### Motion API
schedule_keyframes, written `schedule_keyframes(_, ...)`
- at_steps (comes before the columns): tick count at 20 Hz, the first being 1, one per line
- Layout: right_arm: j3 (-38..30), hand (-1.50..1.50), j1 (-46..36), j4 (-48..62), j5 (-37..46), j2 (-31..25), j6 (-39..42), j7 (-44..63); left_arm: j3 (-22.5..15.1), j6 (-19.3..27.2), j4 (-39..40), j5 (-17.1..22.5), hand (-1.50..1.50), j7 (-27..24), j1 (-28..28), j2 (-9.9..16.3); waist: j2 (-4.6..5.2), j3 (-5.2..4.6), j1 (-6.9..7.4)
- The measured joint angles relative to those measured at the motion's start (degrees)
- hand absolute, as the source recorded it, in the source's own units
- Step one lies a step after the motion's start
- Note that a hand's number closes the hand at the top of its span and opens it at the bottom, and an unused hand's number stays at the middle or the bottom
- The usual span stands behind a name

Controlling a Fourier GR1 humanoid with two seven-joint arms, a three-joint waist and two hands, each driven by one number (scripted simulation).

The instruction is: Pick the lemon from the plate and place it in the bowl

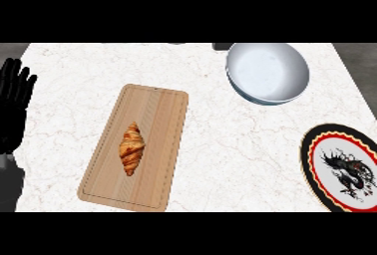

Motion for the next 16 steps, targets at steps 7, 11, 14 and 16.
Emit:
schedule_keyframes(7,-6.9,1.5,-2.4,-15.9,-8.9,-0.8,5.4,2.1,-1.0,1.2,0.6,-1.5,0.0,-0.6,-0.6,-1.4,-0.03,-0.03,0.07)
schedule_keyframes(11,-9.6,1.5,-7.4,-23.6,-16.5,-1.5,9.4,7.8,-1.4,0.9,0.6,-1.5,0.0,-0.4,-1.0,-1.5,-0.01,-0.05,0.39)
schedule_keyframes(14,-9.2,1.5,-12.8,-26.6,-21.8,-1.7,11.0,13.1,-1.3,0.8,0.5,-1.4,0.0,-0.1,-1.3,-1.5,0.06,-0.03,0.94)
schedule_keyframes(16,-7.4,1.5,-17.2,-28.1,-24.4,-2.5,11.6,18.2,-1.1,0.5,0.6,-1.1,0.0,0.6,-2.1,-1.1,0.14,-0.05,1.32)
